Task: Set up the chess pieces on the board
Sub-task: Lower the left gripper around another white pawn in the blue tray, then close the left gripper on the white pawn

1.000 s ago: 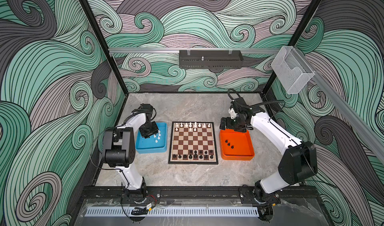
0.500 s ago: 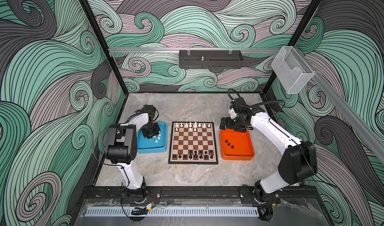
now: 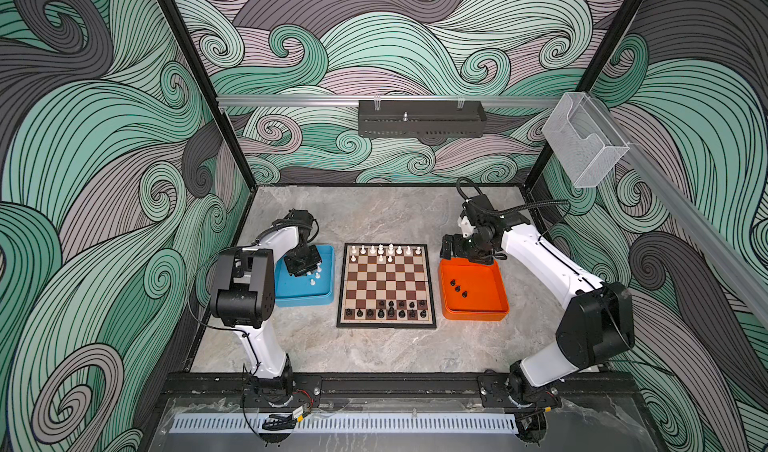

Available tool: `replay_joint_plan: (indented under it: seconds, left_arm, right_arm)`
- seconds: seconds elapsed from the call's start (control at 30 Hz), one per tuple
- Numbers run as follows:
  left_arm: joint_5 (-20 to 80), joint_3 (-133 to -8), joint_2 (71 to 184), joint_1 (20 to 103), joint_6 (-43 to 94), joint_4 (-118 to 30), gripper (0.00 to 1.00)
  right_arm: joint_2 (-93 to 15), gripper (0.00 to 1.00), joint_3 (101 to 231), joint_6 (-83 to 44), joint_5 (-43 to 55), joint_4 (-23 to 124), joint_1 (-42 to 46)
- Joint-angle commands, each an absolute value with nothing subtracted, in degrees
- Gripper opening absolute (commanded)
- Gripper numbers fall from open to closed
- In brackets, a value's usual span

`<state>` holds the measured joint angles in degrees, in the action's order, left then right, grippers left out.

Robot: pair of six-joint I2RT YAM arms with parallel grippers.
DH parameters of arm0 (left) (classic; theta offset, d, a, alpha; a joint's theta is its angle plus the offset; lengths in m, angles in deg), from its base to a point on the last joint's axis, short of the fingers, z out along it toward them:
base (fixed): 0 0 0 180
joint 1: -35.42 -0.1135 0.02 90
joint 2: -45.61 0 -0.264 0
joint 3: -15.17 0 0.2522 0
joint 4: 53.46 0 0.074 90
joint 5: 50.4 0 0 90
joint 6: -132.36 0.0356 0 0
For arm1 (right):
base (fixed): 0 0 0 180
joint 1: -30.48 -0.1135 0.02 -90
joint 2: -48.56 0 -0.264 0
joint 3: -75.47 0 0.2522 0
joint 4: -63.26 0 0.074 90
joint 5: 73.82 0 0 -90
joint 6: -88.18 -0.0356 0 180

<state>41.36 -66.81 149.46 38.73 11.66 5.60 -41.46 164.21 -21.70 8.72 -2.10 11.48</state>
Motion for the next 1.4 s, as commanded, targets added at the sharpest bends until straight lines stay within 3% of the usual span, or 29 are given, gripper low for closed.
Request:
replay_joint_plan:
  seconds: [0.0, 0.57, 1.03, 1.37]
  left_arm:
    - [42.95, -68.46, 150.97, 39.20, 10.98, 5.58, 0.21]
    - [43.94, -68.55, 151.07, 39.55, 11.16, 5.30, 0.15]
    - [44.69, -68.53, 150.13, 39.55, 10.97, 5.22, 0.24]
    - [44.78, -68.81, 150.01, 39.55, 10.98, 5.15, 0.19]
  right_arm:
    - [-41.88, 0.99, 164.11, -20.89, 10.02, -2.60, 11.76]
    - [-41.81, 0.99, 163.99, -20.89, 9.98, -2.55, 11.83]
    - [-41.86, 0.99, 164.00, -20.87, 10.02, -2.64, 11.94]
    - [-41.88, 0.99, 164.11, -20.89, 10.00, -2.59, 11.94]
